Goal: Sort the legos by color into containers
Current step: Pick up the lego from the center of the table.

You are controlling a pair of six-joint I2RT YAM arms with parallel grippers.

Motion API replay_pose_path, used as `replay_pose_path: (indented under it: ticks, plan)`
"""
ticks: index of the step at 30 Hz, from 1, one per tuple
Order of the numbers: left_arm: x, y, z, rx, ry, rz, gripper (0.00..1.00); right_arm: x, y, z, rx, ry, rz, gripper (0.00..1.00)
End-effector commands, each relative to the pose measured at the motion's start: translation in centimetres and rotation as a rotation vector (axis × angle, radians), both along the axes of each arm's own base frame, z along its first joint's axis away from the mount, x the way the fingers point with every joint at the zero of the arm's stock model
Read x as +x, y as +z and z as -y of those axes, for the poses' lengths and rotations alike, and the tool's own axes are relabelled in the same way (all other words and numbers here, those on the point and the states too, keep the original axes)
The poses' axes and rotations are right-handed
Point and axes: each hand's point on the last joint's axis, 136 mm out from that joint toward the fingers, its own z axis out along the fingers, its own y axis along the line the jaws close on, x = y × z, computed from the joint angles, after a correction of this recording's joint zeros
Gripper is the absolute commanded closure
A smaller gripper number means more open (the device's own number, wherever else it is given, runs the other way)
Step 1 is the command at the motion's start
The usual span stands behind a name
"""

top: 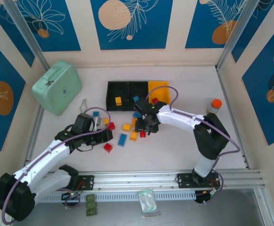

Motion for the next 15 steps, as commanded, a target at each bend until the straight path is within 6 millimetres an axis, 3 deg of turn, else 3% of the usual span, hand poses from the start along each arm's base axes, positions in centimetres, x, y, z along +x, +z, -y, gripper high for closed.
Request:
replay_pose_path:
  ticks: [1,8,12,15]
  plan:
    - [0.2,0.6,0.9,-0.046,-0.003,0.008,0.40,0.2,-0.5,0.1,-0.054,0.013,-0.007,0.40]
    - [0.5,0.3,1.3,-0.039,-0.011,-0.002,0.40,0.6,-2.4,0.1,-0.093,0.020,-0.031,0.49]
    - [0.6,0.0,1.4,-0.026,-0.012,-0.012,0.40,0.6,-2.3,-0.1,-0.090,0.030,-0.027,0.64]
    - [0.7,0.0,1.8,-0.026,-0.019,-0.006,0.40,0.6,-1.8,0.0,-0.085,0.035,-0.011,0.69]
